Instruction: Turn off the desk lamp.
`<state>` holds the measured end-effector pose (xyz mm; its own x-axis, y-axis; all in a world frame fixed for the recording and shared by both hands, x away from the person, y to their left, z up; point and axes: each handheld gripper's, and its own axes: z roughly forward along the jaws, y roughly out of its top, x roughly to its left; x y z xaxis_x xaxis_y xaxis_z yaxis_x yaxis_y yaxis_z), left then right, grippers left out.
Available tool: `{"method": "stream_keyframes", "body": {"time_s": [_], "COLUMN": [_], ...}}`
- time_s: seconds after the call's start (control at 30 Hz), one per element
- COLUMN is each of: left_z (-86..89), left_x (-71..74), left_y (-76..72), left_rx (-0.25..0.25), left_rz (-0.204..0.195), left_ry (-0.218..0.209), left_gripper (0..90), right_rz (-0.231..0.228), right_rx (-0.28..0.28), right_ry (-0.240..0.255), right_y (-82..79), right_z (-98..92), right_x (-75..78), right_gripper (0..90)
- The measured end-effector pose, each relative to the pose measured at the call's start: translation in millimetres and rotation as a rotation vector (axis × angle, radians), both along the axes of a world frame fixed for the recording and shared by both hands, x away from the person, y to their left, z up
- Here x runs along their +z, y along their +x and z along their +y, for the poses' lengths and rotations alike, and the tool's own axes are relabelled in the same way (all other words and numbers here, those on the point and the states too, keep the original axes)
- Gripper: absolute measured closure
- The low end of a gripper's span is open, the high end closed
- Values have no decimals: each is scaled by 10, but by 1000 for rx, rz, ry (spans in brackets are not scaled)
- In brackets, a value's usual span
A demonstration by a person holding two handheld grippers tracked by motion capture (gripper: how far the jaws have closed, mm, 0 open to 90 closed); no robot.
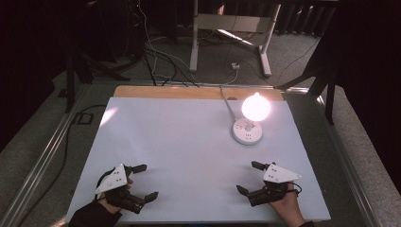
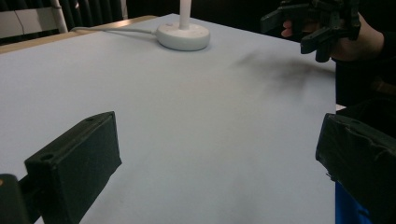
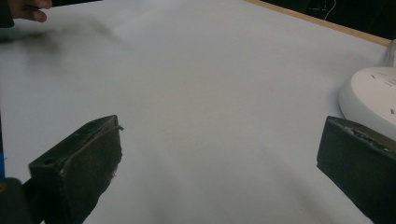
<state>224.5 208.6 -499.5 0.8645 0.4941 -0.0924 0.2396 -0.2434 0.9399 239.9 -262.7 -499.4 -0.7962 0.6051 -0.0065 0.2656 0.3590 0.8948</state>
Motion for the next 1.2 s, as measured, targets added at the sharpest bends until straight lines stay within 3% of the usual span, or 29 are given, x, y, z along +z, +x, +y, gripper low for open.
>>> {"method": "stream_keyframes", "body": {"time_s": [0.27,0.47,0.73,1.07,1.2], "left_z": [11,10,11,6,5], "left_x": [12,16,22,18,22], "left_y": [-7,-6,-10,-8,-9], "left_rx": [4,0,0,3,1], "left_rz": [-2,2,-2,-2,-3], "left_ry": [-3,-8,-11,-12,-11], "left_gripper": [5,5,5,5,5], "right_rz": [6,-1,38,79,58], "right_rx": [6,12,26,61,66], "right_ry": [10,-20,-26,-31,-27], "right_y": [-18,-37,-43,-97,-107], "right_z": [-2,27,56,161,174], "right_x": [21,31,45,140,230], "right_gripper": [0,0,0,0,0]}}
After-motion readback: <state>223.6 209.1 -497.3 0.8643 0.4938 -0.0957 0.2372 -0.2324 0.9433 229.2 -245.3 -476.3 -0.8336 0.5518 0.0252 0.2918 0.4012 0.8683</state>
